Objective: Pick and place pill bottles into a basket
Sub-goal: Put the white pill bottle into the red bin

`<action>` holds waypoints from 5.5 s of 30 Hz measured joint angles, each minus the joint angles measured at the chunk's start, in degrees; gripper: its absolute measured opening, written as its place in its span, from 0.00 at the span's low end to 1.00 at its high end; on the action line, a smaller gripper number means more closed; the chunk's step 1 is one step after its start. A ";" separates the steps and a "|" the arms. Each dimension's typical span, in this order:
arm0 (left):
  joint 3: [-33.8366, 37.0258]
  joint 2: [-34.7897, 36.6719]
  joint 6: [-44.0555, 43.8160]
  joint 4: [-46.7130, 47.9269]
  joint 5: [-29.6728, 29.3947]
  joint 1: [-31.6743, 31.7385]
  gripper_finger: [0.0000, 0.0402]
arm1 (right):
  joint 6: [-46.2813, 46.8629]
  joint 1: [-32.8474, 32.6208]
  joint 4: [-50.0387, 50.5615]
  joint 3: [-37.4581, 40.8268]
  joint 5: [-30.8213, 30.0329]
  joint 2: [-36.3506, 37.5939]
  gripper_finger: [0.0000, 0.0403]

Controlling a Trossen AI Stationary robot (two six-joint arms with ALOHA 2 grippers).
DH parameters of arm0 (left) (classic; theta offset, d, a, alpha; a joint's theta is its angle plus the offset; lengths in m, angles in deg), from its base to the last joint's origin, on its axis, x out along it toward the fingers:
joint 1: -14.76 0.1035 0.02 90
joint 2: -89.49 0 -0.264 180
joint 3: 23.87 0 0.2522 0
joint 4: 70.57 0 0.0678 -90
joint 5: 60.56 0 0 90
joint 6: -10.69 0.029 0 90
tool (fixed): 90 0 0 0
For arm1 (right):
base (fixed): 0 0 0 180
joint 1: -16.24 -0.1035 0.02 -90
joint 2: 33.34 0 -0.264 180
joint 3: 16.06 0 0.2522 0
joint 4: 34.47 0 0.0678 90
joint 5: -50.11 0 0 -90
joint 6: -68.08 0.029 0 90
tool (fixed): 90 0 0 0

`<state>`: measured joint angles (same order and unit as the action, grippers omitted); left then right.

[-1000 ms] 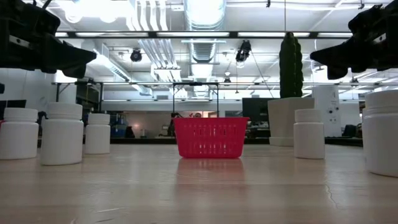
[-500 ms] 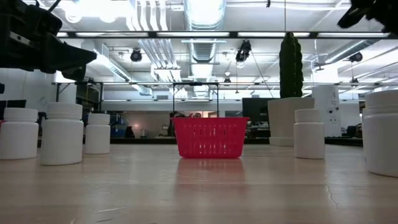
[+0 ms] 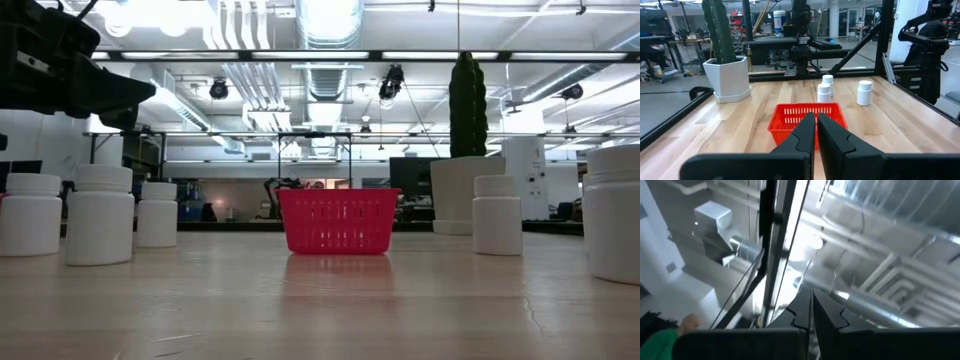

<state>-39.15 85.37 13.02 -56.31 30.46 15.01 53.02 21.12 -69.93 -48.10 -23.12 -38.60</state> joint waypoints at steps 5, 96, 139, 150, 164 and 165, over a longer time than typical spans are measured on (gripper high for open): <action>-0.02 0.00 0.00 0.00 0.00 0.00 0.00 | 0.63 0.00 -1.31 -9.10 -4.20 -8.47 0.02; 0.00 0.00 -0.46 0.09 0.01 -0.01 0.00 | 21.34 -15.80 132.11 -55.10 -11.25 -66.15 0.02; 0.00 -0.72 -0.44 0.02 0.02 -0.01 0.00 | 18.18 -26.36 113.73 -42.36 -15.45 -68.94 0.02; 0.00 -0.76 -0.44 0.04 0.02 0.00 0.00 | 17.80 -26.36 113.37 -39.92 -15.34 -68.23 0.02; 0.00 -0.74 -0.44 0.06 0.02 -0.02 0.00 | 18.24 -26.36 113.32 -41.94 -15.71 -68.32 0.02; 0.00 -0.74 -0.44 0.04 0.02 -0.02 0.00 | 18.02 -26.36 113.32 -42.01 -15.71 -68.32 0.02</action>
<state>-39.15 84.63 12.59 -56.27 30.48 14.99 71.04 -5.24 43.38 -90.11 -38.83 -106.92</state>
